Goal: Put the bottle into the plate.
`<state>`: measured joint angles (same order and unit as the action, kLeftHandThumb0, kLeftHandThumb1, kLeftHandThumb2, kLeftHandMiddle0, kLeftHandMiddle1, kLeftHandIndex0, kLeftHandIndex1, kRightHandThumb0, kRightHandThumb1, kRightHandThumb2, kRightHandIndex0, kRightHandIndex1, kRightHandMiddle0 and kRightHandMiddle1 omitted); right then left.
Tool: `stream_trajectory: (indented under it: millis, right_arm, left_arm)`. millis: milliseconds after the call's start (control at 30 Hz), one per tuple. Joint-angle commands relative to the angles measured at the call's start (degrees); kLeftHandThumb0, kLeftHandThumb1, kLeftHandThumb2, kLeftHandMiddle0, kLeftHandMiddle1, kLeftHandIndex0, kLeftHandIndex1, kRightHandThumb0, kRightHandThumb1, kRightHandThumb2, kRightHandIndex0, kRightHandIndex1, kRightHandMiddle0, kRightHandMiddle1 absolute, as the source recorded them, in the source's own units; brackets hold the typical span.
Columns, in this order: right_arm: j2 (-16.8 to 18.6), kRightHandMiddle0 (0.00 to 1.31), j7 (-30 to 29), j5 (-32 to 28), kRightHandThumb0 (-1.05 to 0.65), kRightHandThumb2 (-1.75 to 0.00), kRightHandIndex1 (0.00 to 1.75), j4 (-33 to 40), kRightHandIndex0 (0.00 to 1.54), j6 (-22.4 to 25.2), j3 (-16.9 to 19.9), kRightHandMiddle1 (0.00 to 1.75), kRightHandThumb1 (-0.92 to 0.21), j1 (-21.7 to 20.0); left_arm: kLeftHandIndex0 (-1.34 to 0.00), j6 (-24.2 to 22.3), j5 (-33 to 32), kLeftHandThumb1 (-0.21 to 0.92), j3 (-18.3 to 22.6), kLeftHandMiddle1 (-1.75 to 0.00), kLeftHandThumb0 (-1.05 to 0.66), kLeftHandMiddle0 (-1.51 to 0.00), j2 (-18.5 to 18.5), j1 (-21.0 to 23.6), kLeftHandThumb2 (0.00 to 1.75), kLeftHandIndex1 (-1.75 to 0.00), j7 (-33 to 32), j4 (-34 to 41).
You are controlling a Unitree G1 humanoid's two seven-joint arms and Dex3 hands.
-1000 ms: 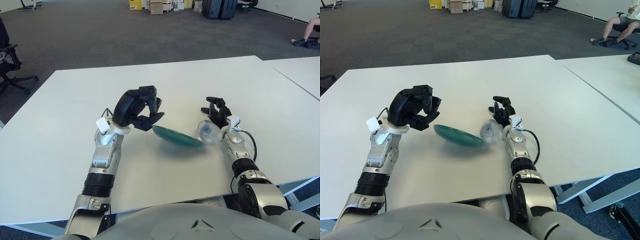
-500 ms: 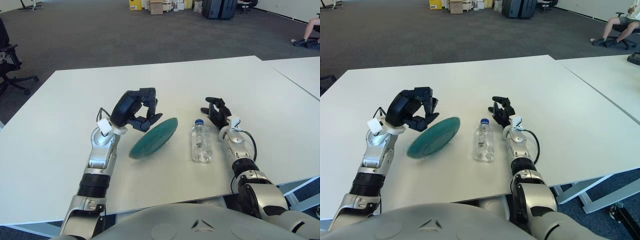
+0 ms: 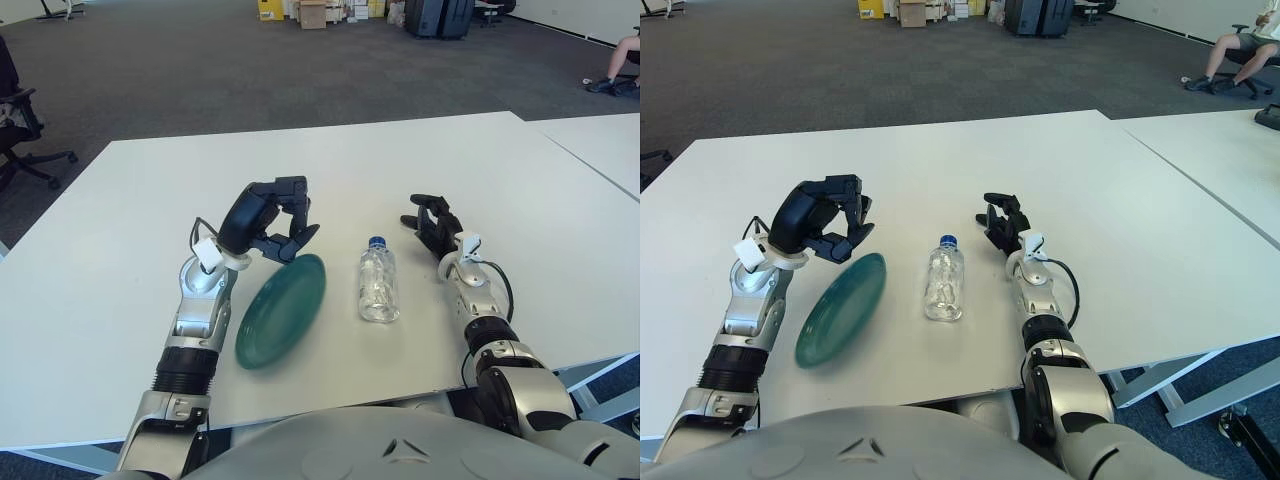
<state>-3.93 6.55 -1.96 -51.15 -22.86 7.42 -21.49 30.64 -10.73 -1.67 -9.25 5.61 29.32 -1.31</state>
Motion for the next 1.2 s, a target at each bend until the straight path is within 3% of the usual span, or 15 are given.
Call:
stream_trajectory:
  millis: [0, 1167]
  right_arm:
    - [-0.2, 0.0, 0.2, -0.8, -0.61, -0.75, 0.77, -0.1, 0.38, 1.4, 0.2, 1.09, -0.92, -0.2]
    - [-0.6, 0.0, -0.8, 0.0, -0.62, -0.74, 0.8, -0.1, 0.39, 1.6, -0.4, 1.12, -0.92, -0.5]
  left_arm:
    - [-1.0, 0.6, 0.1, 0.28, 0.2, -1.75, -0.21, -1.25, -0.3, 1.2, 1.13, -1.75, -0.6, -0.7]
    - [-0.99, 2.1, 0.2, 0.31, 0.5, -1.75, -0.25, -1.23, 0.3, 1.8, 1.07, -1.75, -2.4, -3.7]
